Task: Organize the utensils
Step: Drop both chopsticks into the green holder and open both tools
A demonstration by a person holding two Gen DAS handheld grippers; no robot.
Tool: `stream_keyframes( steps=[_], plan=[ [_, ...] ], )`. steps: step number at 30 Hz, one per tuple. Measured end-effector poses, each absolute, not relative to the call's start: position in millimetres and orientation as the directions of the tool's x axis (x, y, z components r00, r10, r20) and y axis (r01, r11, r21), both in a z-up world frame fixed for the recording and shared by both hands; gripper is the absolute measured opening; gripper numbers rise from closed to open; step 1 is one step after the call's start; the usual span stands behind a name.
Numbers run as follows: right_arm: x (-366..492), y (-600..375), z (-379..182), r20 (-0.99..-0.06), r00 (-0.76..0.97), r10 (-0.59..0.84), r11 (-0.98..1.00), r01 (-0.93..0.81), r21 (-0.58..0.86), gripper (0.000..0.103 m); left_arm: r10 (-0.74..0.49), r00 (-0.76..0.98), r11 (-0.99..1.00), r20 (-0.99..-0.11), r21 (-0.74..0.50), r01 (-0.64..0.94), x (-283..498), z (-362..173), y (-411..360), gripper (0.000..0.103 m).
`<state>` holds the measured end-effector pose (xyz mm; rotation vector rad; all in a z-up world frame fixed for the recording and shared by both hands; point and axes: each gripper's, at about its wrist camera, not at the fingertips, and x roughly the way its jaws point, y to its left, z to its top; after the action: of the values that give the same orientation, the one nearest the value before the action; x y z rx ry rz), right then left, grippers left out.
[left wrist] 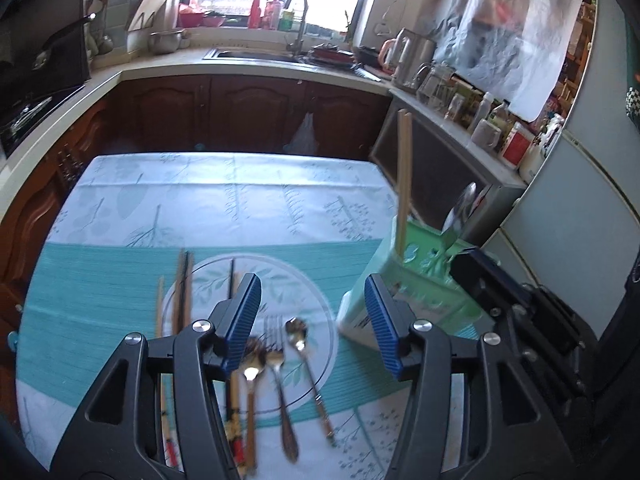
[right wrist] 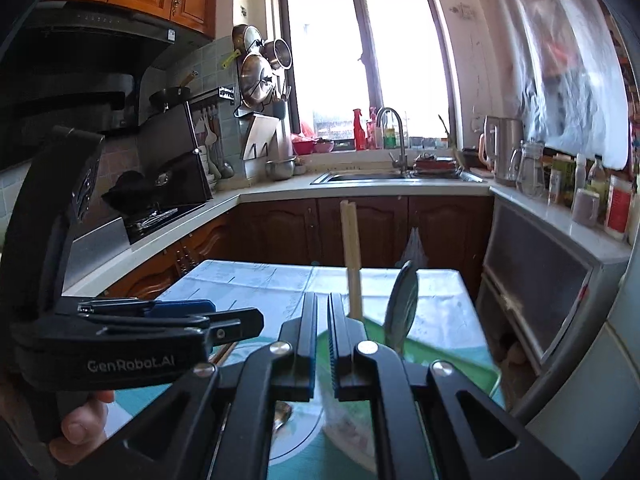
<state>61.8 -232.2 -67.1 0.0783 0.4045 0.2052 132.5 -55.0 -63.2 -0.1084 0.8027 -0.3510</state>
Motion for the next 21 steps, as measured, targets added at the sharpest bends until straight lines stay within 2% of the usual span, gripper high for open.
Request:
stream_keyframes(
  steps=[8,21],
  plan=[
    [41.6,-217.4,-70.7,-0.412,0.873,0.260,0.964,-0.208,0.168,0.005,-0.276,0.620,0.961,-0.734,-0.196,0.195,106.1,-75.1,-16.1,0.051],
    [31.7,-180.2,-99.5,-0.522,0.792,0.317,0.948,-0.261,0.180,0.005,-0.137,0.622,0.990,-0.771,-0.121,0.069,82.0,-95.7,55.2,0.051]
  ],
)
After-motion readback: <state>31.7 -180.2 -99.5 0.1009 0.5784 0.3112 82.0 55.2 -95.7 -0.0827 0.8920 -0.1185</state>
